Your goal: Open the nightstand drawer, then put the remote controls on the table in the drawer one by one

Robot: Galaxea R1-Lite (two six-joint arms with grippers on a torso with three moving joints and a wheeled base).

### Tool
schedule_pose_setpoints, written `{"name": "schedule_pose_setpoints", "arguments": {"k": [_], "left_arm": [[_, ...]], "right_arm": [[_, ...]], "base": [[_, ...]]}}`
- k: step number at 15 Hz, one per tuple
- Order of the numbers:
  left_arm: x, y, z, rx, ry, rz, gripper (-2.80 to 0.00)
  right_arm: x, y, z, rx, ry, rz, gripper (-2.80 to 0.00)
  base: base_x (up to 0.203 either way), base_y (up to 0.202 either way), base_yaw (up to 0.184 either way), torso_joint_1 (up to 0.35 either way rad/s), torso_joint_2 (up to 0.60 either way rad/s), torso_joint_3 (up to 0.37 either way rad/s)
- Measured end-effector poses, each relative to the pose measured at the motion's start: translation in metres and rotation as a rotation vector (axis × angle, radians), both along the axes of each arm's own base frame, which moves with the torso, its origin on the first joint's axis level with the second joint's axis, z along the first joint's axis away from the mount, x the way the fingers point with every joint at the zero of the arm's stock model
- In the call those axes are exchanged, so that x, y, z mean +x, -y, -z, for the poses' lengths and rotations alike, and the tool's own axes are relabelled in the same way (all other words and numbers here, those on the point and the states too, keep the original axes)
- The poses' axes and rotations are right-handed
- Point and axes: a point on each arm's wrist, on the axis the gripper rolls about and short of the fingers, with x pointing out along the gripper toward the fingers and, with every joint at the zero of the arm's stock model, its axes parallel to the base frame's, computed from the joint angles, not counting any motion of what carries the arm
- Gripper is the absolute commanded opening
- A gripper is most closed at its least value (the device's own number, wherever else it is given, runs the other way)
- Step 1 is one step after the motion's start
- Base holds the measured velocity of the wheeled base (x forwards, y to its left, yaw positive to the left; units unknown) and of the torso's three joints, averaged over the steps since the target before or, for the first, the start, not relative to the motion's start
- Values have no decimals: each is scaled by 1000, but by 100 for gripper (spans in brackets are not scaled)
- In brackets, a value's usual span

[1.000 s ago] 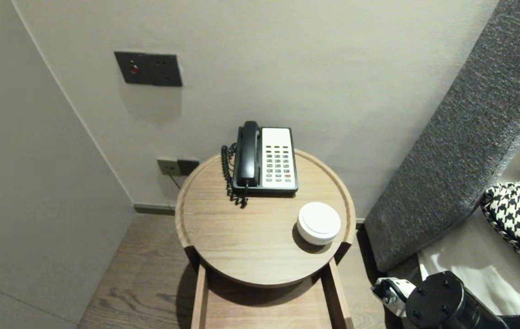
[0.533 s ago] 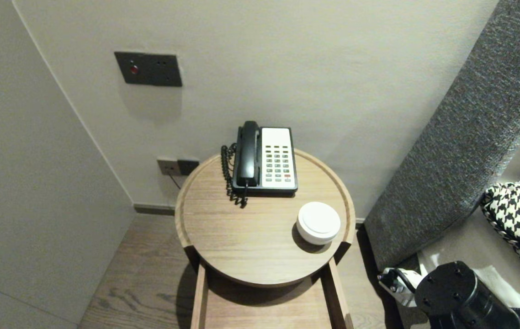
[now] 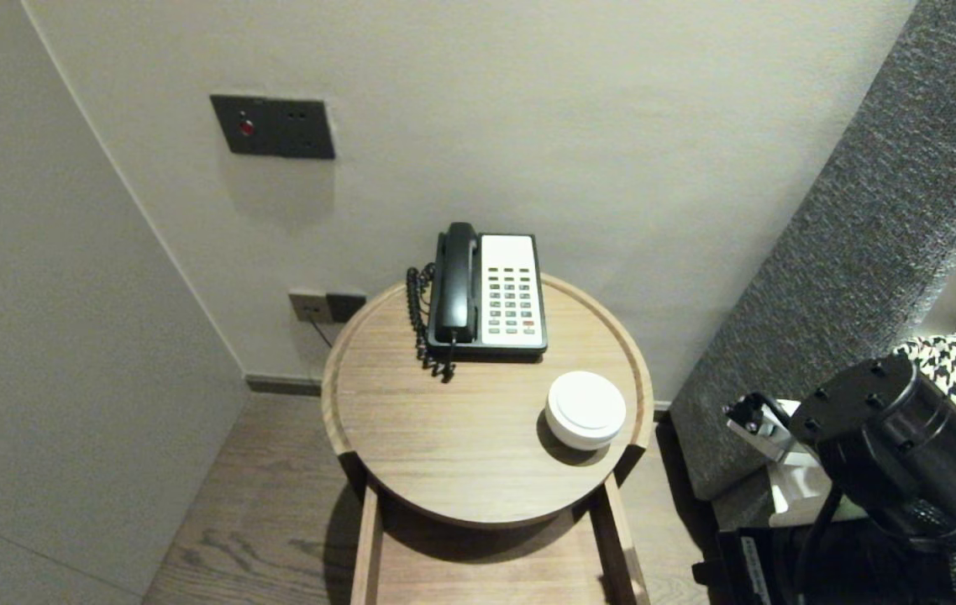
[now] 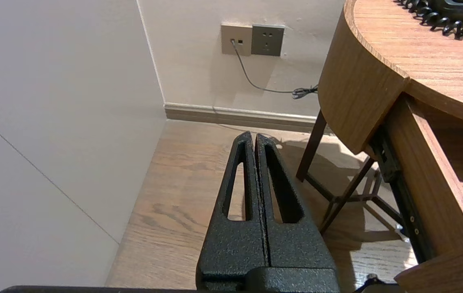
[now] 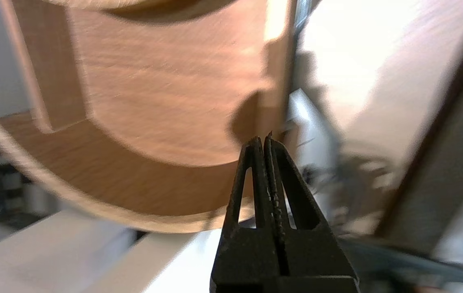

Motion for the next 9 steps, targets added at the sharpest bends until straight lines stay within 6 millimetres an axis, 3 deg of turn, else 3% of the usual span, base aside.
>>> {"name": "schedule_pose_setpoints", "arguments": {"k": [5, 9], "left_arm": [[0, 0, 0, 0, 0, 0, -280], [0, 0, 0, 0, 0, 0, -280]], "right_arm": [[12, -6, -16, -203, 202, -83, -280], [33, -20, -29, -206, 348, -145, -280]], "base": [[0, 0, 0, 0, 0, 0], [0, 0, 0, 0, 0, 0]]}}
